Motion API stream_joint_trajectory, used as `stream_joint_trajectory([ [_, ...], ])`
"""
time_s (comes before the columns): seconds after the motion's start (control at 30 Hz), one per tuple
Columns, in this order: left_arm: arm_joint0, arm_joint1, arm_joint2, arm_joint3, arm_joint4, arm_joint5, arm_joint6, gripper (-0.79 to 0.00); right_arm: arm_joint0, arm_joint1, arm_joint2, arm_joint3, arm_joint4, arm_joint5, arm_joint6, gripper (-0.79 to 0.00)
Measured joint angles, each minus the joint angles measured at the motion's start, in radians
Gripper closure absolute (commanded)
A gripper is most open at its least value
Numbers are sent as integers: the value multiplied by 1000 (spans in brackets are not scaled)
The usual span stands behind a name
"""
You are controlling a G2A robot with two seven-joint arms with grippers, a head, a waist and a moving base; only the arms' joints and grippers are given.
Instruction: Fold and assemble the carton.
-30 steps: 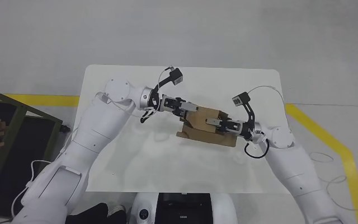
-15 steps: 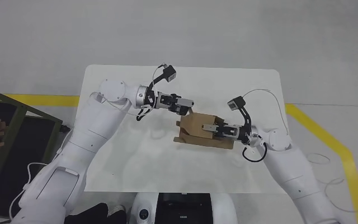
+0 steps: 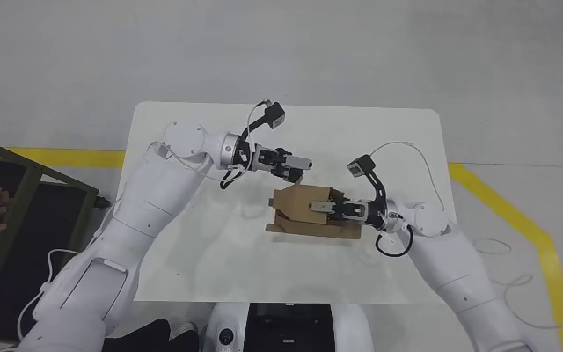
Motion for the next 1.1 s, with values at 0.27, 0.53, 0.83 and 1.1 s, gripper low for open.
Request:
stream_joint_trajectory([
  [0.27, -13, -7, 17, 15, -14, 2, -13, -785, 12, -6, -16, 9, 4, -2, 1, 0],
  [0.53, -20, -8, 10, 30, -21, -8, -15, -785, 13, -4, 6, 22, 14, -15, -18, 0],
  [0.83, 1, 3, -21, -2, -3, -2, -5, -785, -5, 5, 51, 3, -37, -17, -80, 0],
  [1.1, 17, 7, -27, -38, 12, 6, 3, -785, -22, 10, 83, -19, -62, 1, -144, 0],
])
